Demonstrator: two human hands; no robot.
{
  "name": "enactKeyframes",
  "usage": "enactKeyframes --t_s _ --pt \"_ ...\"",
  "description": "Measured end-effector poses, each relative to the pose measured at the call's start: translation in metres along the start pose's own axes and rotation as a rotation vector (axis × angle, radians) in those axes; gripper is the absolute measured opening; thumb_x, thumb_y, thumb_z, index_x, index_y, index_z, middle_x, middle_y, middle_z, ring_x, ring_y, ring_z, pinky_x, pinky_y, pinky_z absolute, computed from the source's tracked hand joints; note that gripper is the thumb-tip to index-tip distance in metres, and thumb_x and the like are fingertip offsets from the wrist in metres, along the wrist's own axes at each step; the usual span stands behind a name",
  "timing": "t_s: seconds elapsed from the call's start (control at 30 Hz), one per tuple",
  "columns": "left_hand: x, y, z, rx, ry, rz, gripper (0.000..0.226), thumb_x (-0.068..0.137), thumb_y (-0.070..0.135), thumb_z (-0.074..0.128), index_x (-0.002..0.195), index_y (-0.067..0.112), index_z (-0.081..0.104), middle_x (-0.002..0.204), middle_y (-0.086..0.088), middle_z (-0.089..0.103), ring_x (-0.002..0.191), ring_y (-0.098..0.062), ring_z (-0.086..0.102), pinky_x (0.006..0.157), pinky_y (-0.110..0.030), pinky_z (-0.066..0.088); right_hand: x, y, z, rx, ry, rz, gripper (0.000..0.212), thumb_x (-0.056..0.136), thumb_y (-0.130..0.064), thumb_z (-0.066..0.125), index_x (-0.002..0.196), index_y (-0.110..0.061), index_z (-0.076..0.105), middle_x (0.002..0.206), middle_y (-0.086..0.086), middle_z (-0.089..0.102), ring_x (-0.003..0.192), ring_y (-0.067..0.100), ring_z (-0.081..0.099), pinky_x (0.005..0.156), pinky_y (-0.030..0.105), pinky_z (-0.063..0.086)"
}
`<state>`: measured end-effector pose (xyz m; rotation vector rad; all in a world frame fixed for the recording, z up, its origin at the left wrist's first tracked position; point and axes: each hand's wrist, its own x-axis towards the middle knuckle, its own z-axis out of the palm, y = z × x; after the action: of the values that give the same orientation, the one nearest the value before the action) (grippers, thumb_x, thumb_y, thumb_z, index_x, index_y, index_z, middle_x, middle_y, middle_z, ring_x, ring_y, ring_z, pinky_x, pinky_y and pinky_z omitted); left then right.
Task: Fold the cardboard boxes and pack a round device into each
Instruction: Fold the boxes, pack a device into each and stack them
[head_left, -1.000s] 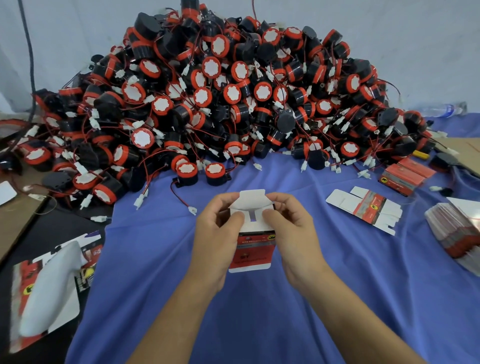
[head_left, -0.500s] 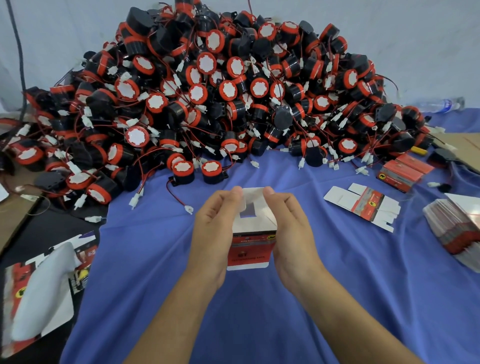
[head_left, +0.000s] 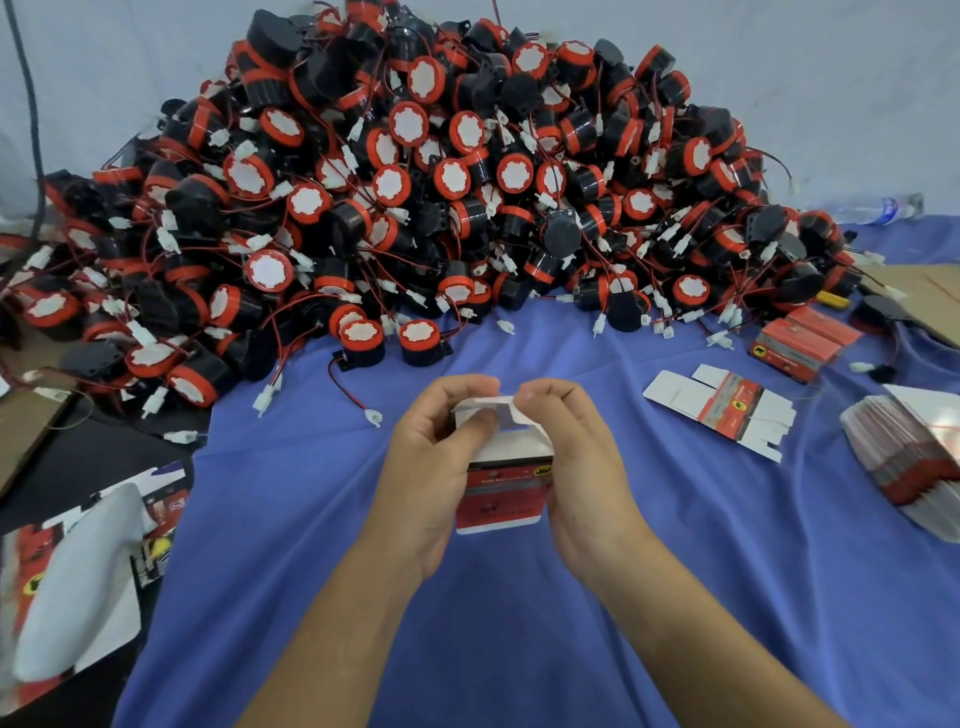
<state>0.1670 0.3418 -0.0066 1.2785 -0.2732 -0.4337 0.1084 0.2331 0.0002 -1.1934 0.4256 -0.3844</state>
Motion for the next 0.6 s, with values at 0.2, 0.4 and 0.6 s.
enactKeyframes --t_s 0.2,0.4,0.6 --pt "-0.0017 0.0033 -0.0002 -0.087 -0.051 -0.029 0.027 0.096 0.014 0.052 0.102 0.021 0.078 0.108 -0.01 0.077 0.089 -0.022 0.074 0.066 -0.031 0.059 0.0001 0.0053 -0.0034 -0.053 -0.019 -0.045 0.023 0.081 -0.029 0.064 0.102 -0.029 0.072 0.103 0.005 0.073 0.084 0.016 0.069 0.066 0.029 0.056" --pt "-0.0011 0.0017 0.0017 -0.062 -0.002 0.0 0.032 0.099 0.007 0.052 0.106 0.025 0.078 0.106 -0.001 0.076 0.091 -0.019 0.072 0.072 -0.031 0.061 0.0 0.0063 -0.0049 -0.107 -0.021 -0.051 0.022 0.094 -0.017 0.06 0.101 -0.034 0.073 0.097 -0.003 0.073 0.082 0.011 0.069 0.066 0.025 0.056" --pt "-0.0023 0.0074 0.0041 0.003 -0.032 0.008 0.026 0.087 0.03 0.056 0.098 0.02 0.077 0.102 -0.006 0.077 0.086 -0.018 0.074 0.061 -0.026 0.056 -0.0003 0.0012 -0.0067 -0.043 -0.005 -0.022 0.024 0.093 -0.031 0.056 0.101 -0.019 0.075 0.099 0.004 0.077 0.082 0.015 0.072 0.059 0.025 0.056"
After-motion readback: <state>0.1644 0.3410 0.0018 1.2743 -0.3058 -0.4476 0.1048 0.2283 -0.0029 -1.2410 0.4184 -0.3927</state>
